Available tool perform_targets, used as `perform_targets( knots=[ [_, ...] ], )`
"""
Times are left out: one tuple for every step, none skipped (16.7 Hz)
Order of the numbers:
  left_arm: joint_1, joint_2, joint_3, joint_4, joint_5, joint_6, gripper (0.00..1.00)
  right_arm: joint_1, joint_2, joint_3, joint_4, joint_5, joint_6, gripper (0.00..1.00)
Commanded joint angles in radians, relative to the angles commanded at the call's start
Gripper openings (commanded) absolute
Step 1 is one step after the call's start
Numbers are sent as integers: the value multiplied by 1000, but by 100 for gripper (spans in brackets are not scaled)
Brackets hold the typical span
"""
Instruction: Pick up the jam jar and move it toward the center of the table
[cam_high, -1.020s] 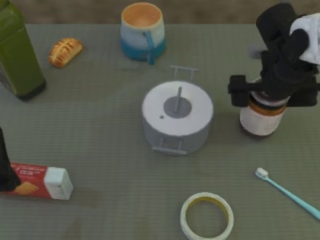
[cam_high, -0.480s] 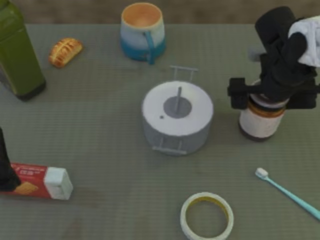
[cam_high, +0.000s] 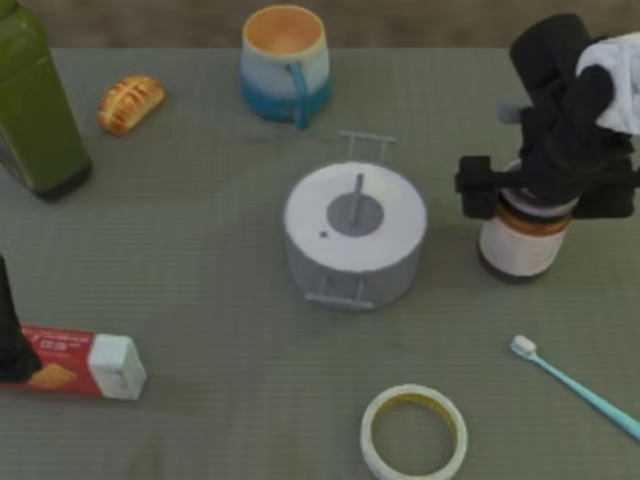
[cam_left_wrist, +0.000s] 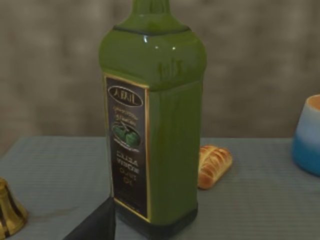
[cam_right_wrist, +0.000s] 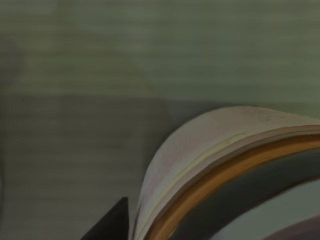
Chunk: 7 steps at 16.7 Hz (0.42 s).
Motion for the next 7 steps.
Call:
perform_targets(
  knots=[
    [0, 0, 0, 0, 0, 0, 100, 0, 0, 0, 0, 0, 0, 98],
    [0, 0, 0, 0, 0, 0, 100, 0, 0, 0, 0, 0, 0, 100],
    [0, 0, 0, 0, 0, 0, 100, 0, 0, 0, 0, 0, 0, 100],
    [0, 0, 0, 0, 0, 0, 100, 0, 0, 0, 0, 0, 0, 100],
    [0, 0, 0, 0, 0, 0, 100, 0, 0, 0, 0, 0, 0, 100],
    [0, 0, 0, 0, 0, 0, 100, 0, 0, 0, 0, 0, 0, 100],
    [0, 0, 0, 0, 0, 0, 100, 0, 0, 0, 0, 0, 0, 100]
  ],
)
